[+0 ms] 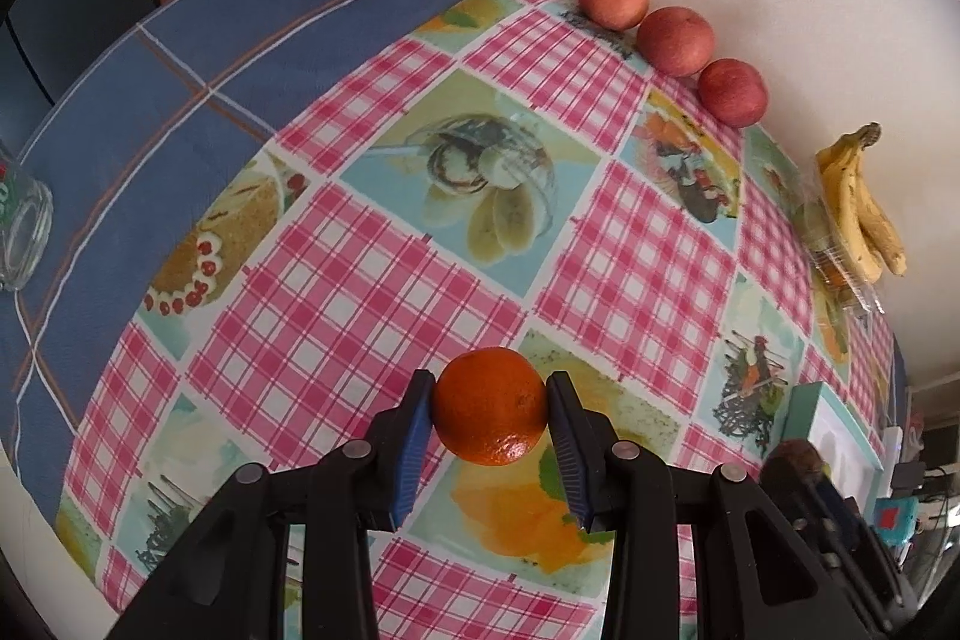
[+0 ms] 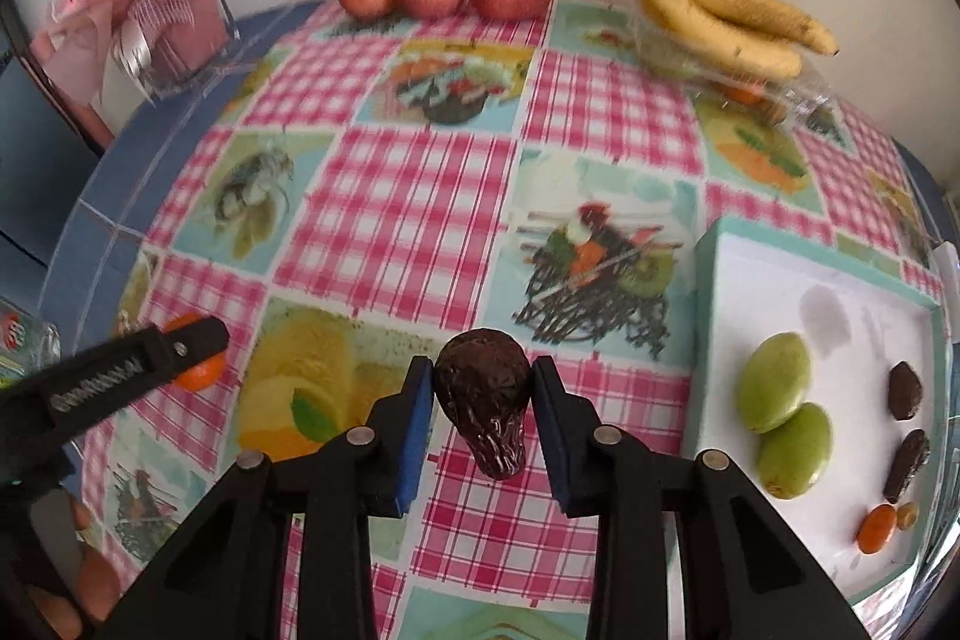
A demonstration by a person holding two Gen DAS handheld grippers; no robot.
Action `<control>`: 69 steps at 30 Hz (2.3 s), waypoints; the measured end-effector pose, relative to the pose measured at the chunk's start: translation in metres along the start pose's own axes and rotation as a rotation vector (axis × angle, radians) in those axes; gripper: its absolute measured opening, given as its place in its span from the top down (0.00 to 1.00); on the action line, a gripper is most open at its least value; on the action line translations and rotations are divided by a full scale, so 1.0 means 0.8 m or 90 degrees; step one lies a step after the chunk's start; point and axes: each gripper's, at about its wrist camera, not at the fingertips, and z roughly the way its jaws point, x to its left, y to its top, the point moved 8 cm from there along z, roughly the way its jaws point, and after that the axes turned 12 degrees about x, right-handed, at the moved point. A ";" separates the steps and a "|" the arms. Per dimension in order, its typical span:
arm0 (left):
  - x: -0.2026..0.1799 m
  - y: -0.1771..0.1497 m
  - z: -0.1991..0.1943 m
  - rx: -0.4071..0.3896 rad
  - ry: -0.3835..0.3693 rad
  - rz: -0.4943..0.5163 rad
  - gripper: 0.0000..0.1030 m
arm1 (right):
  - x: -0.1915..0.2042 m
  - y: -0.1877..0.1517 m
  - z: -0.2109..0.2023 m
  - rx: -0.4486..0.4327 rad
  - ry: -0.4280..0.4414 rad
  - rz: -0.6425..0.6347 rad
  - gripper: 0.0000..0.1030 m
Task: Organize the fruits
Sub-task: 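Carry the date and orange into the white tray and open both tools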
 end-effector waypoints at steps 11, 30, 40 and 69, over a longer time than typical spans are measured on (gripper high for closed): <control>-0.021 -0.002 -0.035 -0.044 0.009 0.044 0.61 | -0.058 -0.001 -0.060 -0.049 -0.004 0.070 0.66; -0.106 -0.045 -0.028 -0.029 0.000 0.137 0.61 | -0.216 -0.034 -0.104 -0.085 -0.024 0.232 0.66; -0.199 -0.102 -0.017 -0.007 -0.025 0.251 0.61 | -0.290 -0.059 -0.128 -0.110 -0.032 0.301 0.66; -0.283 -0.170 0.062 0.075 -0.046 0.356 0.61 | -0.341 -0.087 -0.081 -0.048 0.003 0.345 0.66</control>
